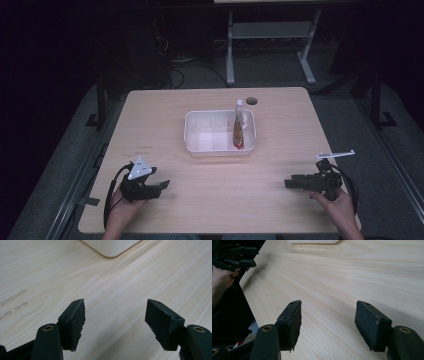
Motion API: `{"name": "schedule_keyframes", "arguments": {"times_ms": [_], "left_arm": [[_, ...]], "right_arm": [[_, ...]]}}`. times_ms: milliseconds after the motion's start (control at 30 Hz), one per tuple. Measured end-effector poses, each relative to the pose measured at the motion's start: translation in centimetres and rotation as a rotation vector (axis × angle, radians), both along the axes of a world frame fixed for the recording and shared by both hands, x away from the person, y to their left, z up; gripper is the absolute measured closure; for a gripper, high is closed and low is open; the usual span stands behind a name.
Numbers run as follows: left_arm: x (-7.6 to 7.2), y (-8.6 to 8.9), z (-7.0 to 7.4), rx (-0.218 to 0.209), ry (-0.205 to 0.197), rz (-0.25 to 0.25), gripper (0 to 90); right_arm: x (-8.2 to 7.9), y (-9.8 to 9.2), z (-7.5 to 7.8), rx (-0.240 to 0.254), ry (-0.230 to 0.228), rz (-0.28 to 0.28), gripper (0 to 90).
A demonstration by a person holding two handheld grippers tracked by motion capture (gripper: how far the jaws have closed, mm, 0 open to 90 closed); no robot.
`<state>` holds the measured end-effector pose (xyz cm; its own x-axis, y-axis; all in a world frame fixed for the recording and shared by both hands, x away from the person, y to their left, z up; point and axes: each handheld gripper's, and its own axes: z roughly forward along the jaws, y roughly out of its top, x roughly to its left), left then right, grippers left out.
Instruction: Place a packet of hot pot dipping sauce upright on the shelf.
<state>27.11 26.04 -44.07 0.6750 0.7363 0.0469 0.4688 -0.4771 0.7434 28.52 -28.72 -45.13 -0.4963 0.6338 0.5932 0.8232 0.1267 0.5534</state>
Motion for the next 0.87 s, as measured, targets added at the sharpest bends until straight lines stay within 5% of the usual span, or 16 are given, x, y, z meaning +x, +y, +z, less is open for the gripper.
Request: {"name": "schedule_keyframes", "arguments": {"times_ms": [867], "left_arm": [[-0.2, -0.5, 0.0, 0.002, 0.004, -0.014, 32.0]], "right_arm": [[-1.6, 2.6, -1.2, 0.022, -0.04, 0.037, 34.5]]}}
